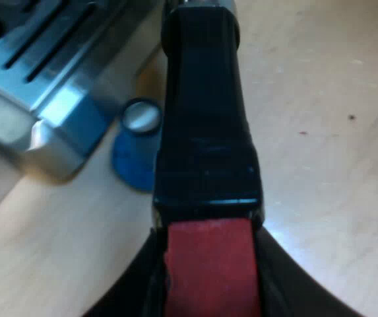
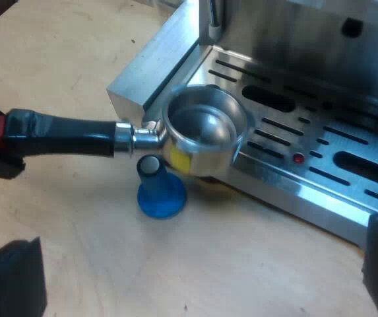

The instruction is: Put the handle in the coffee machine

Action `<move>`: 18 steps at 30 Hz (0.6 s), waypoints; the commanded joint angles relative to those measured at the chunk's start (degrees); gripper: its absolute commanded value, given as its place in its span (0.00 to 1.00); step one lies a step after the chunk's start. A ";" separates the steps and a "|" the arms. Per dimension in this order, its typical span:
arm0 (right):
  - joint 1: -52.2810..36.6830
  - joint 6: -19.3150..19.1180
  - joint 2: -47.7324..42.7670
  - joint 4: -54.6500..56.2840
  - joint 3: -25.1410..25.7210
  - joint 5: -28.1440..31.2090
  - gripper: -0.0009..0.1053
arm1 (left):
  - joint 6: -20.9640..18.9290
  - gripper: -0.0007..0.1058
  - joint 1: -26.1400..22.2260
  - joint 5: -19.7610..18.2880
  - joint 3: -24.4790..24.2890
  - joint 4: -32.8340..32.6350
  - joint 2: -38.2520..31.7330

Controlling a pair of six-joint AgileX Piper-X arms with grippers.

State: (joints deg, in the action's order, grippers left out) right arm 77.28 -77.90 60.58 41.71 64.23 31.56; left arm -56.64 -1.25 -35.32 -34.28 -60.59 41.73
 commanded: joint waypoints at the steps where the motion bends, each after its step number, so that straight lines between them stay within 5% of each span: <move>1: 1.12 0.14 2.94 -3.29 0.24 2.37 0.99 | 1.74 0.01 -2.12 -3.17 -0.99 0.88 -0.83; 18: 2.36 -0.45 15.64 -23.67 0.24 20.20 0.99 | 3.53 0.01 -3.44 -3.17 -0.99 3.39 0.99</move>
State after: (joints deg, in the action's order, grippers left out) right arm 79.62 -77.50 75.86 19.02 64.23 49.91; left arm -53.30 -4.66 -35.47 -34.34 -59.10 42.92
